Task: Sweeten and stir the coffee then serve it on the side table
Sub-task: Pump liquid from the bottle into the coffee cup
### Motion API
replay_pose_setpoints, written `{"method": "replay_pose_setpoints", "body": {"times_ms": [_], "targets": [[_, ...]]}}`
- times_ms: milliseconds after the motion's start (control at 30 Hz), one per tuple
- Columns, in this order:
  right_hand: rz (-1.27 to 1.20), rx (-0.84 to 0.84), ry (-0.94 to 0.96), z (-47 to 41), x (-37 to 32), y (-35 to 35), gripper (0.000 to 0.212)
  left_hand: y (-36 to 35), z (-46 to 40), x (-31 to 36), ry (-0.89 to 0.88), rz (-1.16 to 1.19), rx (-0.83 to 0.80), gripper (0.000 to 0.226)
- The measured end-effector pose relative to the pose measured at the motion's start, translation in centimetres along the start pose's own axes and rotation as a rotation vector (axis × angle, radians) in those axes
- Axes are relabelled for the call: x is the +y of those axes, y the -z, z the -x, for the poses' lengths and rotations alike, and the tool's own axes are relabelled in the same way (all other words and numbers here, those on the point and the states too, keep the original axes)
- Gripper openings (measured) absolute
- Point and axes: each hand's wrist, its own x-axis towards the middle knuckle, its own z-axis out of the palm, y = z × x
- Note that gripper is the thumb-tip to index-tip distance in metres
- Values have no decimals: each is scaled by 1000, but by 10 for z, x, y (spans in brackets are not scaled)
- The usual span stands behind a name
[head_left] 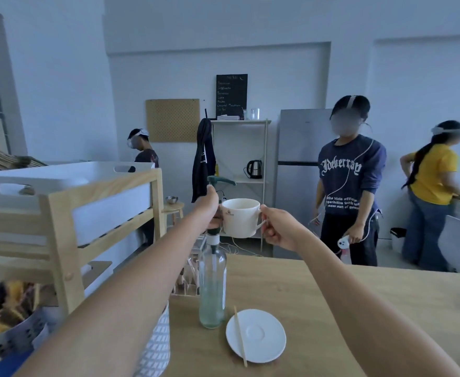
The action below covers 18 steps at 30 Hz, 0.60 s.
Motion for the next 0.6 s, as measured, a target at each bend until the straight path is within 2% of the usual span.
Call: {"method": "replay_pose_setpoints", "body": {"times_ms": [100,167,233,367,433,500,600], "targets": [[-1,4,5,0,-4,-2,33,11,-1,9,-423,-409,340,62],[16,11,14,-1,-7,-3,33,19,-1,24,-574,-496,463,55],[45,15,24,-2,-12,-3,33,21,-16,39,-636,-538,492,50],[47,15,27,-3,-18,-2,34,15,-31,63,-647,-694,412,57],[39,9,29,-4,-19,-2,34,13,-35,73,-565,-788,352,58],[22,5,26,-6,-18,-2,34,10,-41,79,-479,-835,223,63],[-15,-7,17,-11,-17,1,34,4,-47,82,-454,-803,-54,74]]}}
